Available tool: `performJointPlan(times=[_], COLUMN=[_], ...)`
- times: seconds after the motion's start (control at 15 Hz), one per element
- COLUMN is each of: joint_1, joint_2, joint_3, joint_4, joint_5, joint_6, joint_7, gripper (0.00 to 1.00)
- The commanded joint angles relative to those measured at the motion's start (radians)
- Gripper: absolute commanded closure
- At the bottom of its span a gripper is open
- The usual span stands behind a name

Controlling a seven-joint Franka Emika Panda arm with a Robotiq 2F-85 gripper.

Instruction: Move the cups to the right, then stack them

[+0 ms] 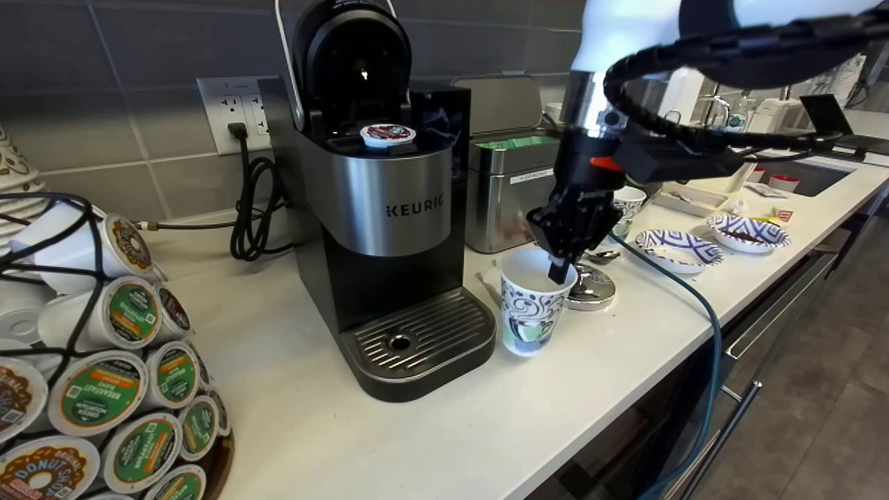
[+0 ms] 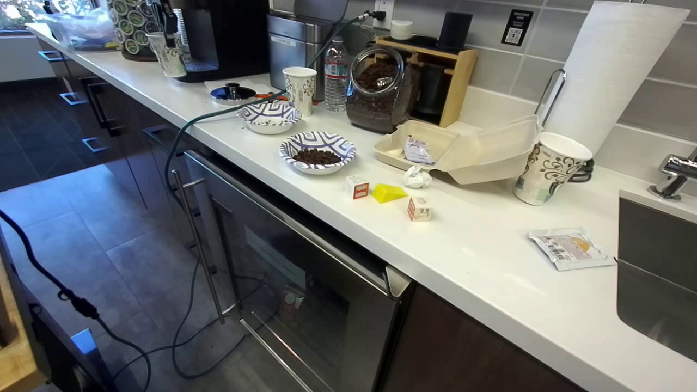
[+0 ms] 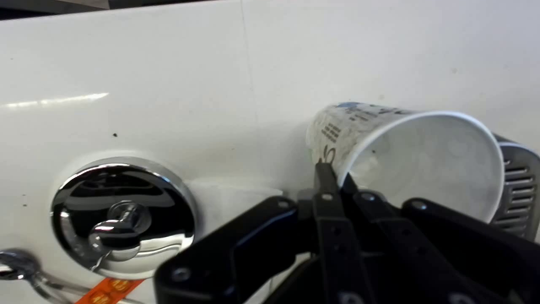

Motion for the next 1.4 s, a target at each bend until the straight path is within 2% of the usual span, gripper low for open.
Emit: performJointPlan(times=[0.0,0.33,0.4,0.47,0.6,0.73,0.93,1.2,1.33], joint_1=[-0.062,-0.191,-0.200,-0.197,-0.224,-0.222,-0.283,-0.368,-0.386], joint_2=[-0.193,-0.390,-0.385,-0.319,-0.363,-0.371,-0.375,-0.309,-0.266], joint_3=[-0.039,-0.107,-0.105,-0.089,-0.097,-0.093,-0.131,-0.190,-0.204], joint_4=[-0.177,-0.319,-0.304,-0.240,-0.266,-0.275,-0.258,-0.161,-0.103], joint_5=[0.058,0.164,0.189,0.136,0.161,0.167,0.082,0.002,-0.047], joint_6=[0.042,0.030,0.031,0.001,0.001,0.001,0.007,-0.004,0.002], joint_7=[0.059,0.058,0.041,0.048,0.038,0.038,0.148,0.253,0.335], gripper=[0.99,0.99,0.99,0.97,0.97,0.99,0.99,0.99,0.99])
